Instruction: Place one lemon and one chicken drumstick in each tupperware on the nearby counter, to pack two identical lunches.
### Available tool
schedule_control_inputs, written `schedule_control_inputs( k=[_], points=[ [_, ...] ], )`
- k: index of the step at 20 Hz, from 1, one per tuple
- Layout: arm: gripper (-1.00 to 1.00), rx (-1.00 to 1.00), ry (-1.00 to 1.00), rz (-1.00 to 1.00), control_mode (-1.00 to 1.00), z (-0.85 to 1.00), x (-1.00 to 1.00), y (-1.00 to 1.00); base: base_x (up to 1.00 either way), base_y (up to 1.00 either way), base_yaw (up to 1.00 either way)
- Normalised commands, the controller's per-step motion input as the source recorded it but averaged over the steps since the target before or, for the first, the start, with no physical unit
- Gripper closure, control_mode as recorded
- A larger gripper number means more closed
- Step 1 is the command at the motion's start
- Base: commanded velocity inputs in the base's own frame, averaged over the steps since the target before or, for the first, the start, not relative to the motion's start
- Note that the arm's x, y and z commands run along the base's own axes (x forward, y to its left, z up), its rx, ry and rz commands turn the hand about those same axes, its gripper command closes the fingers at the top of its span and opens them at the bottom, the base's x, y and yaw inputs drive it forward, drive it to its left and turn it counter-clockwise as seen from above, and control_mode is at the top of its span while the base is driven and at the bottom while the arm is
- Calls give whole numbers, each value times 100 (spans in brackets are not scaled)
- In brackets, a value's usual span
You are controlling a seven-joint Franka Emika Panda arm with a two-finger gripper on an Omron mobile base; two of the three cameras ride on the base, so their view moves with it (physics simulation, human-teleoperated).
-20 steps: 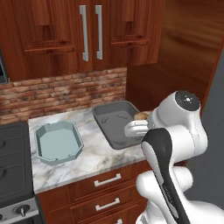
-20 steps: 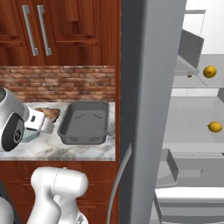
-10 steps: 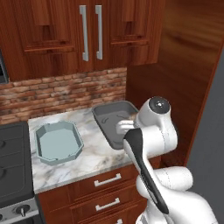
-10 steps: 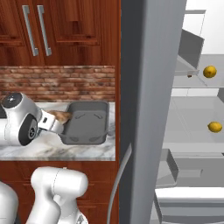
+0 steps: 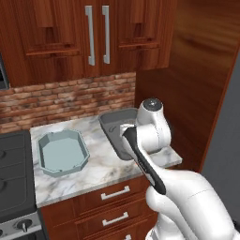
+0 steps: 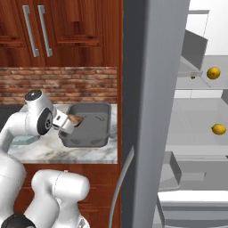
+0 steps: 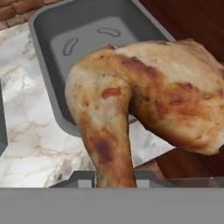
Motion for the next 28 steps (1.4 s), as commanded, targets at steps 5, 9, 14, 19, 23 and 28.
schedule_control_inputs(
  k=[5,9,14,19,23,28],
  points=[
    [100,0,8,-7,-100,-35,78,0,0,0,0],
    [100,0,6,-7,-100,-37,74,0,0,0,0],
    [100,0,8,-7,-100,-41,64,0,0,0,0],
    [100,0,5,-5,-100,-45,47,0,0,0,0],
    [100,0,3,-4,-100,-46,32,0,0,0,0],
    [100,0,1,-3,-100,-40,20,0,0,0,0]
  ],
)
